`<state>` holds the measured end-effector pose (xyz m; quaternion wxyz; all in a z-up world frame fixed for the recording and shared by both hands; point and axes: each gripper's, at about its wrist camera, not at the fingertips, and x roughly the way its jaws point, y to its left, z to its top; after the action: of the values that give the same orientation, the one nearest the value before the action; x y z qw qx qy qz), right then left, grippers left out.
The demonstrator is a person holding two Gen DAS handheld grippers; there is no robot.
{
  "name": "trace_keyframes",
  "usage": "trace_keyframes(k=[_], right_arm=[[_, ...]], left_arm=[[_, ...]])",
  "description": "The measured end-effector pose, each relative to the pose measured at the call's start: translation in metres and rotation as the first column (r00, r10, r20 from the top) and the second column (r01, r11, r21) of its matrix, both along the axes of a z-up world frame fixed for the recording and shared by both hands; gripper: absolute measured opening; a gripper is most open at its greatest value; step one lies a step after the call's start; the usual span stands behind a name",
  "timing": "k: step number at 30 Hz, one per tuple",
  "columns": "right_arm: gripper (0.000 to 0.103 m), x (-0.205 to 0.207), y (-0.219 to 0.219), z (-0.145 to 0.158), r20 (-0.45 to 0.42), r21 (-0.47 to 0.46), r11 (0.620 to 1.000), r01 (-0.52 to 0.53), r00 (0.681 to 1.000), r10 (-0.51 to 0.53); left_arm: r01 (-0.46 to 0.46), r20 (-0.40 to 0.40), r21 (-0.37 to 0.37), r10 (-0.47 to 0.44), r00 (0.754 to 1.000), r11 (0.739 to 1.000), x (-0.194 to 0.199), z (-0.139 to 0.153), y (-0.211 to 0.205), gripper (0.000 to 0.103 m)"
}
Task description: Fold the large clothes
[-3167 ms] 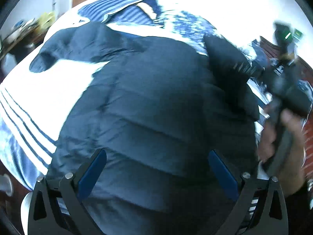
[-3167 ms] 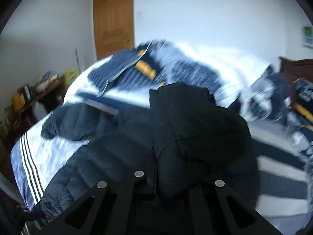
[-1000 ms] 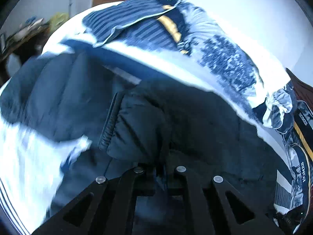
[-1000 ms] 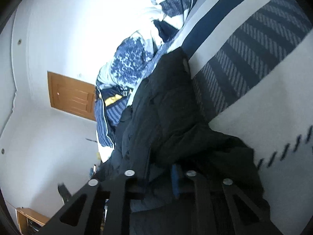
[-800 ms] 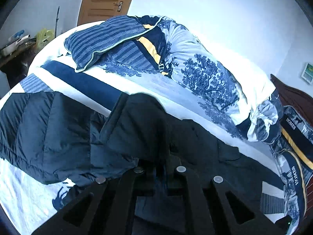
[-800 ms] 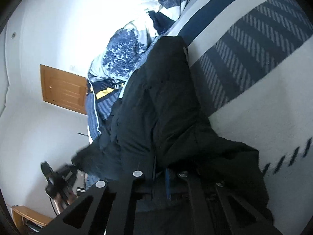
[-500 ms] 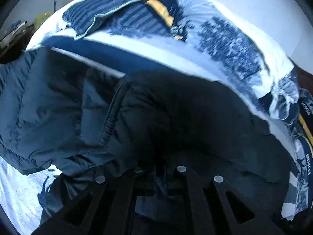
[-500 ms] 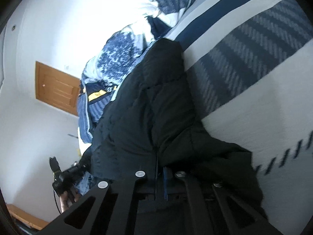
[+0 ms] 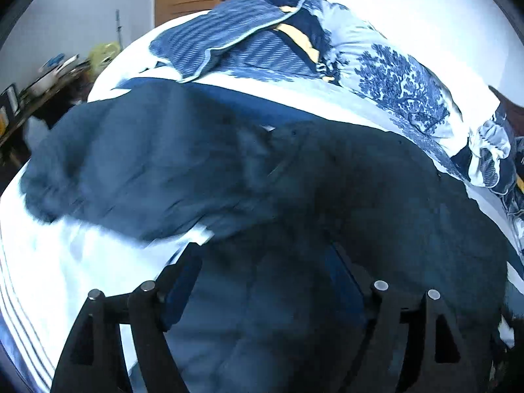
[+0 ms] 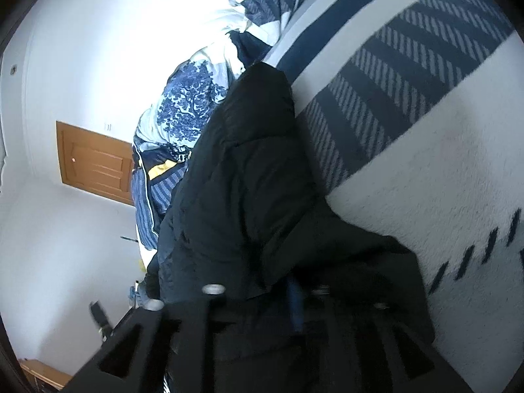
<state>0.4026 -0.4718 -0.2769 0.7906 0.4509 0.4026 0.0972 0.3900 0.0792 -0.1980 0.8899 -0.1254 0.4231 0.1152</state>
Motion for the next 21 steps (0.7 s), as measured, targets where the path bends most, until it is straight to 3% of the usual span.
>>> trace_keyframes(k=[2, 5, 9, 11, 16, 21], right_arm=[[0.066, -0.007, 0.010, 0.014, 0.004, -0.068, 0.998, -0.010, 1.000, 0.011], [0.068, -0.034, 0.026, 0.033, -0.013, -0.186, 0.982, -0.036, 0.999, 0.034], [0.068, -0.092, 0.052, 0.074, 0.005, -0.248, 0.967, -0.062, 0.998, 0.065], [0.068, -0.117, 0.072, 0.100, 0.031, -0.281, 0.956, -0.085, 0.995, 0.098], [0.079, -0.191, 0.150, 0.186, 0.143, -0.494, 0.865, -0.083, 0.974, 0.175], [0.081, -0.218, 0.207, 0.230, 0.205, -0.512, 0.847, -0.144, 0.937, 0.283]], left_arm=[[-0.017, 0.003, -0.033, 0.017, 1.000, 0.999, -0.029, 0.004, 0.011, 0.079], [-0.044, -0.001, -0.063, 0.044, 0.999, 0.997, -0.078, 0.013, 0.026, 0.079], [-0.114, -0.003, -0.161, 0.115, 0.993, 0.980, -0.142, 0.024, 0.046, 0.079], [-0.152, -0.001, -0.232, 0.156, 0.988, 0.961, -0.176, 0.030, 0.055, 0.079], [-0.200, 0.058, -0.338, 0.232, 0.971, 0.920, -0.262, 0.053, 0.073, 0.086], [-0.190, 0.127, -0.462, 0.277, 0.953, 0.866, -0.294, 0.072, 0.103, 0.089]])
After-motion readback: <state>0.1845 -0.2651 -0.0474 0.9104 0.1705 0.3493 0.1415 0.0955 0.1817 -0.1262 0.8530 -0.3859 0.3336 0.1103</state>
